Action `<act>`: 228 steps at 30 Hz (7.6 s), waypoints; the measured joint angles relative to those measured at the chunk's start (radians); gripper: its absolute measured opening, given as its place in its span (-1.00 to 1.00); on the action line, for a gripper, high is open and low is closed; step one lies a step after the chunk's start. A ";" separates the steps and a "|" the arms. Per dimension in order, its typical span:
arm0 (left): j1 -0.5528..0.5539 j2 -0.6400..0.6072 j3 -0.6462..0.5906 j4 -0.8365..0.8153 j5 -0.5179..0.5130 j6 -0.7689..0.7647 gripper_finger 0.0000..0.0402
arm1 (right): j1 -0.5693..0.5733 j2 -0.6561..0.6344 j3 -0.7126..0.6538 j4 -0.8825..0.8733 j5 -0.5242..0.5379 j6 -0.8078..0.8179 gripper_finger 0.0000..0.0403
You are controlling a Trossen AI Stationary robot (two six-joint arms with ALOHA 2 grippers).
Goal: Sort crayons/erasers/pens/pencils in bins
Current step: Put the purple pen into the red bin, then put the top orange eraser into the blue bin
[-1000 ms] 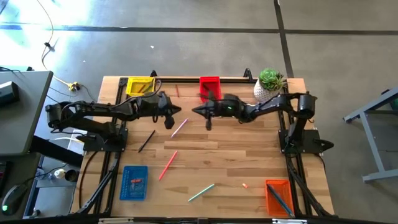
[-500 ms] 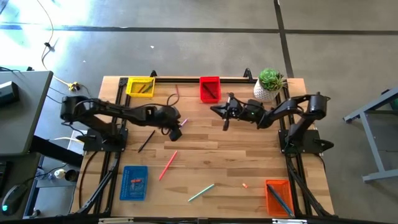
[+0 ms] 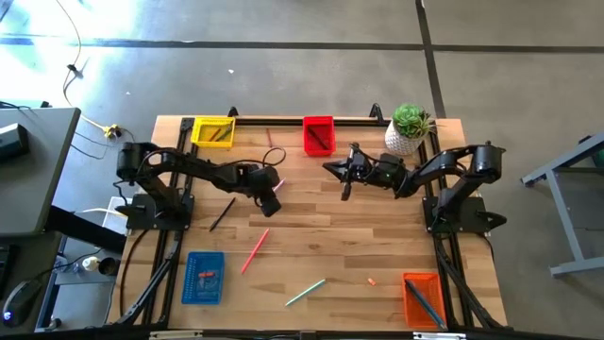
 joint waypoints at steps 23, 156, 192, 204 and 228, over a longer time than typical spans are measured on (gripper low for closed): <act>0.056 0.011 -0.006 0.242 0.166 -0.048 -0.97 | 0.000 0.001 0.000 -0.009 -0.004 0.005 -1.00; 0.226 0.239 -0.275 1.684 0.174 0.273 -1.00 | 0.184 -0.253 0.615 -1.873 0.466 0.810 -0.89; 0.226 0.239 -0.275 1.660 0.155 0.308 -1.00 | -0.312 0.392 1.024 -1.678 0.161 0.205 -0.85; 0.226 0.239 -0.274 1.660 0.156 0.308 -1.00 | -0.313 0.373 1.024 -1.676 0.161 0.160 -0.39; 0.219 0.239 -0.221 1.444 0.205 0.298 -1.00 | -0.199 -0.209 0.144 -0.664 0.022 -0.022 -0.98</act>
